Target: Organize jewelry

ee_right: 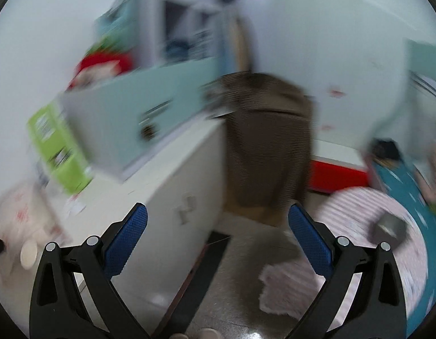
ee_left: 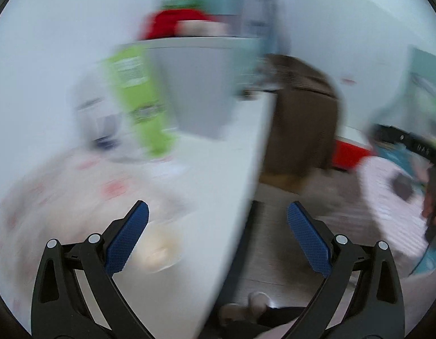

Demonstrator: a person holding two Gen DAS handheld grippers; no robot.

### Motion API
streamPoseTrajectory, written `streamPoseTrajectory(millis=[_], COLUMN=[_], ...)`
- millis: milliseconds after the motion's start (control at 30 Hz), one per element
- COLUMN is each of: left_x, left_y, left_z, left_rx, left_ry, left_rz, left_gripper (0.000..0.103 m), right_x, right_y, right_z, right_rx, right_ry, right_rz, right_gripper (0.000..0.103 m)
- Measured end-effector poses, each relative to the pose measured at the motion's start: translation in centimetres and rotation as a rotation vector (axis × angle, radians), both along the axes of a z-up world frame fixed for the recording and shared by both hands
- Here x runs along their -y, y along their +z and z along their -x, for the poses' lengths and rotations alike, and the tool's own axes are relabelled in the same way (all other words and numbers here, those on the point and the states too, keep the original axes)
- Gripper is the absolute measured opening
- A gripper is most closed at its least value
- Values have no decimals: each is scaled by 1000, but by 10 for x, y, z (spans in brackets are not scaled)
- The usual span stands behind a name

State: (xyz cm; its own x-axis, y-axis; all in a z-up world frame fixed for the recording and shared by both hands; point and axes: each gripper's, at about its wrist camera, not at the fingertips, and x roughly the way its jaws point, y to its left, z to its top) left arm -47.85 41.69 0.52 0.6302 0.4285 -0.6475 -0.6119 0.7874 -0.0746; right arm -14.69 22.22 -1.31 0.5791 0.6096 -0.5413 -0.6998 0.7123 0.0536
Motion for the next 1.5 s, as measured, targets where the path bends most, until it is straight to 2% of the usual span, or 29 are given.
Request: streamPoseTrajectory(millis=[33,100,133,200,267,400,467,533,633,700,800,900,1000,1200,1300,1367,1433,1500], left_x=[20,35,51,62,90,153,182,206,261,295,340,379,407,405,395,384,373,361], left_y=[4,12,7,-4,-4,-5,-5,-11,-16,-12,-4,4,6,-10,-29,-51,-78,-111], left_z=[-20,-49,-79,-130,-158,-206,-228,-262,-305,-331,-362,-385,-402,-445,-470,-495,-518,-541], left_rx=[31,103,113,86,49,42,44,42,49,62,99,72,57,0,-27,-81,-133,-192], left_ry=[-53,-183,-238,-310,-395,-549,-584,-576,-567,-543,-535,-527,-557,-570,-568,-559,-560,-546], left_rz=[25,74,84,83,75,58,12,-35,-50,-36,-15,-57,-102,-62,-59,-40,-13,-23], left_gripper=[98,98,98,98,98,98,98,98,98,98,98,98,98,98,98,98,98,98], right_x=[28,75,109,156,188,266,292,322,362,393,415,421,427,419,418,421,426,430], right_y=[5,11,14,17,17,16,17,19,24,28,29,28,25,10,-4,-15,-32,-54], right_z=[0,4,8,16,21,11,6,-6,-31,-52,-74,-93,-102,-124,-150,-166,-184,-207], right_rx=[0,5,20,63,85,70,78,94,116,99,86,57,49,-18,-63,-97,-125,-183], right_ry=[-71,-185,-255,-364,-469,-657,-706,-724,-712,-707,-648,-641,-608,-610,-674,-720,-739,-754], right_rz=[-32,-82,-115,-142,-129,-128,-138,-129,-100,-89,-89,-40,-63,-68,-8,36,55,101], right_gripper=[96,96,96,96,96,96,96,96,96,96,96,96,96,96,96,96,96,96])
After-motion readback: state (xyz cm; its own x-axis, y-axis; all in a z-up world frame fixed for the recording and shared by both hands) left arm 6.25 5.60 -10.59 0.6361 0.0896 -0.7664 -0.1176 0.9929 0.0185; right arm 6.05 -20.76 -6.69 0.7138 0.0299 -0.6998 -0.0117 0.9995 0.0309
